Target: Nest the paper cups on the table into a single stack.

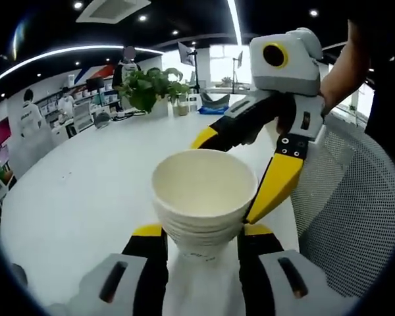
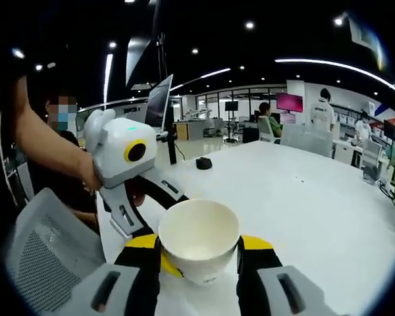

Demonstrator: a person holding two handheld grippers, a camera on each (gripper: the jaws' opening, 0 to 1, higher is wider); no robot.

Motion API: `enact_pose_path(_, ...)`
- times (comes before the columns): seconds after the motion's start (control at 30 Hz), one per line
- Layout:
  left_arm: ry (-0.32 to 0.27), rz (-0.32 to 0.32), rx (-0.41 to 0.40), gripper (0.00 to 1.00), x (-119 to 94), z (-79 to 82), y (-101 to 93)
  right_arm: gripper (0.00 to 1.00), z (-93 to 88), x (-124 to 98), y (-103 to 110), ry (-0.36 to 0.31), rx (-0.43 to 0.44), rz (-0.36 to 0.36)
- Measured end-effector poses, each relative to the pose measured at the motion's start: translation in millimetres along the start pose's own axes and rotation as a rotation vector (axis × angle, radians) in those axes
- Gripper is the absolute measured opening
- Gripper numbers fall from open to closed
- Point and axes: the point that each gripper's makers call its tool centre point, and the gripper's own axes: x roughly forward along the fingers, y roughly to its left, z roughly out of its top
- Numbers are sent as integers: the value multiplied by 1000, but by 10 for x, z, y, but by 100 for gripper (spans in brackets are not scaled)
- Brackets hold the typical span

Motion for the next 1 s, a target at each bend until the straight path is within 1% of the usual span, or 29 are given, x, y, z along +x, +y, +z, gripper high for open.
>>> enact_pose_path(0.23,-7,17,-10,39,17,54,154,45,96,51,-72,-3,-20,3)
enact_pose_path(0.43,1,25,-9,39,42,77,251,45,118,115,-156,4,-26,10)
enact_pose_path(0.7,12,39,-18,39,121,68,436,45,143,233,-291,16,-27,10)
enact_pose_path(0.77,14,42,-25,39,140,70,445,45,143,270,-336,21,-24,11)
enact_pose_path(0.8,14,44,-30,39,167,47,515,45,142,281,-348,22,-23,11)
enact_pose_path(0.83,14,44,-33,39,174,43,536,45,138,295,-365,26,-23,11)
enact_pose_path(0.9,15,44,-48,39,207,38,514,45,135,314,-387,29,-23,10)
enact_pose_path(1.0,21,43,-57,39,215,3,575,45,110,339,-407,40,-17,9)
